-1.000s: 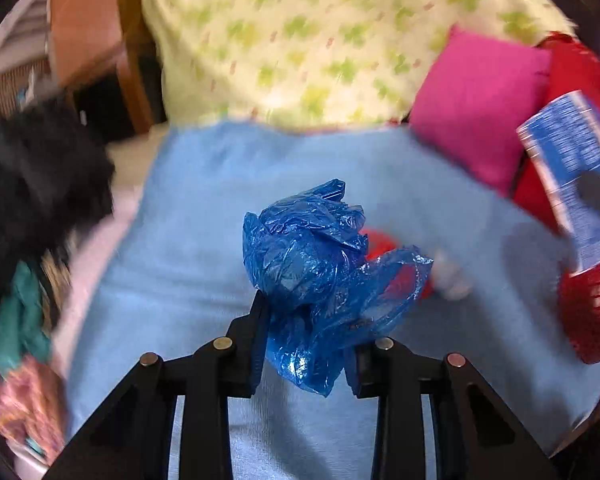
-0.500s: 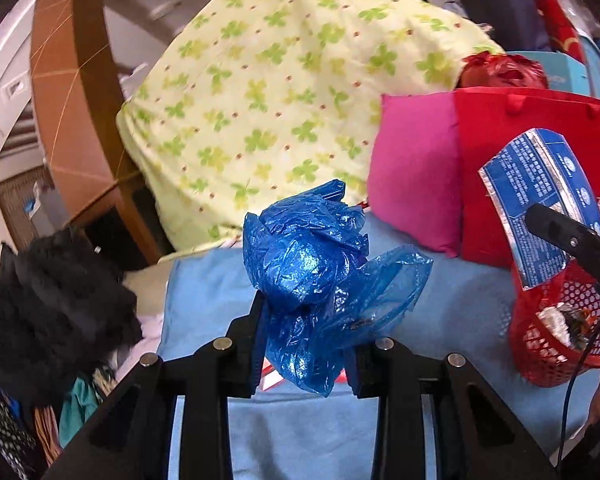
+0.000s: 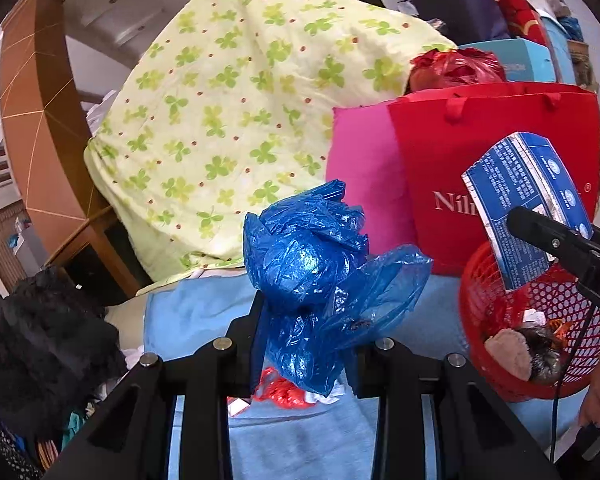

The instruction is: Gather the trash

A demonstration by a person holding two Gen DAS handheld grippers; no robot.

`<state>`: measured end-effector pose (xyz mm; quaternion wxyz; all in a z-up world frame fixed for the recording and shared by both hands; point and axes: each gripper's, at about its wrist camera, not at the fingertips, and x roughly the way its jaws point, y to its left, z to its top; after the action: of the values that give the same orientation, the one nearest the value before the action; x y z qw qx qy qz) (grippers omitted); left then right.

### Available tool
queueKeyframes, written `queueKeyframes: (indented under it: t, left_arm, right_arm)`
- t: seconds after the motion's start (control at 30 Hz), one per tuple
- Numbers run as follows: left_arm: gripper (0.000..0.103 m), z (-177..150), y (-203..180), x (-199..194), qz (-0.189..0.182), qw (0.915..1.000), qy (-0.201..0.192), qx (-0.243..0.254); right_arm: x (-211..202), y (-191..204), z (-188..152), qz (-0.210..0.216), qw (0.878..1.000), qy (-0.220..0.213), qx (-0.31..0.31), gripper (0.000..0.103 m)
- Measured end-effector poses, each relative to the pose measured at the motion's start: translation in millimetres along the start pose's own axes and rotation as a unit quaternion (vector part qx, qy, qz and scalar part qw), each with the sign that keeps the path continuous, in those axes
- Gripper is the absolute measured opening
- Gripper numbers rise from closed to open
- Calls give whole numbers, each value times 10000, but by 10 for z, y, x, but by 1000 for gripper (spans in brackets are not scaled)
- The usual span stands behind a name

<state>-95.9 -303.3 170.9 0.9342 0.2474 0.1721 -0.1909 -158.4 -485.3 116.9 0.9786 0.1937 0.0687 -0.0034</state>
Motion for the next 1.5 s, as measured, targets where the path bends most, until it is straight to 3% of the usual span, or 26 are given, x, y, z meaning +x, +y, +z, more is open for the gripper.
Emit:
queueKeyframes:
  t: [1.5]
  left_arm:
    - [35,66,-709,35,-654,9965,152,491]
  right_arm:
    - [-290,-596,24,-570,9977,-100,351,39]
